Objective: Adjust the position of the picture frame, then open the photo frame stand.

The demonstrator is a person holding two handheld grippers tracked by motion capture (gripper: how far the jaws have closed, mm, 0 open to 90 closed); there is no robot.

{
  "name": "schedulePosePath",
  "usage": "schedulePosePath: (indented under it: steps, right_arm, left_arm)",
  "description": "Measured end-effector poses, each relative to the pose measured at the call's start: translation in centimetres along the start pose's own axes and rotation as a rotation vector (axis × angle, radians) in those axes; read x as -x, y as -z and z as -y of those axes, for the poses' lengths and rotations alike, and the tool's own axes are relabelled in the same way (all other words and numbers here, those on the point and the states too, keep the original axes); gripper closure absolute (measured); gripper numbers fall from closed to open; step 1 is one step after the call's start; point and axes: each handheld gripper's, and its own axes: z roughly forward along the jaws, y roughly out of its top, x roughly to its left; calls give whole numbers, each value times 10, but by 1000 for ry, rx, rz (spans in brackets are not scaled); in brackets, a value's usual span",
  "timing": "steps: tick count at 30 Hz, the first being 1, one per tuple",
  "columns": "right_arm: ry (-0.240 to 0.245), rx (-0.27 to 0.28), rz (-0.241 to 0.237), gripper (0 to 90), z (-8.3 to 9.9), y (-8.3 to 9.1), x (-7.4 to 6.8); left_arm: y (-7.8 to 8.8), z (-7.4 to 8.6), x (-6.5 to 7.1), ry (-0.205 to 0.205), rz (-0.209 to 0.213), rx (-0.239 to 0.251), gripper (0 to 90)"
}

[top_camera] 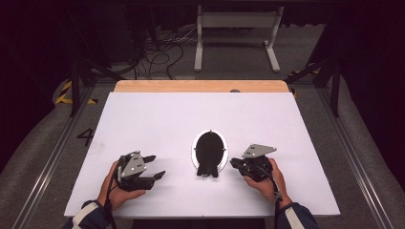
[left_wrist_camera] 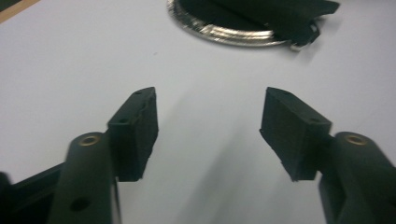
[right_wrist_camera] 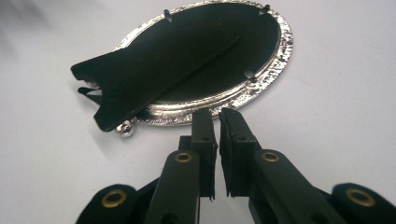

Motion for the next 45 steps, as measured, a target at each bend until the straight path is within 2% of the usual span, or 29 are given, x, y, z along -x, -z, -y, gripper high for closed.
schedulePosePath:
  steps: [2,5,6,12,14,18,27,34,37,39,43,45]
  right_arm:
    - [3,-10,-12,821,1,0,-2]
    - [14,-24,-20,801,4,1,-6]
    - [13,-27,-24,785,5,1,-7]
    - [18,-48,-54,746,5,-1,-11]
    - [21,-51,-62,742,5,-3,-13]
    - [22,-57,-81,714,6,-3,-16]
    - [31,-86,-123,693,6,-5,-24]
    - [47,-121,-140,679,2,-14,-32]
    - [47,-123,-145,676,1,-16,-33]
    - [57,-132,-144,681,-2,-19,-35]
    - [53,-136,-152,682,-3,-19,-34]
    - [56,-147,-156,683,-4,-20,-36]
  left_arm:
    - [5,10,-3,31,-15,-3,314]
    - [10,23,-6,43,-29,-33,280]
    - [13,27,-7,58,-30,-36,264]
    - [24,42,-13,110,-67,-61,211]
    - [27,45,-14,130,-66,-56,197]
    - [25,44,-15,132,-67,-53,190]
    - [17,41,-12,115,-56,-81,181]
    - [16,41,-13,129,-51,-76,180]
    - [15,40,-13,117,-49,-82,178]
    - [16,40,-12,120,-66,-76,178]
    - [16,40,-13,134,-63,-69,178]
    - [16,40,-14,121,-57,-78,177]
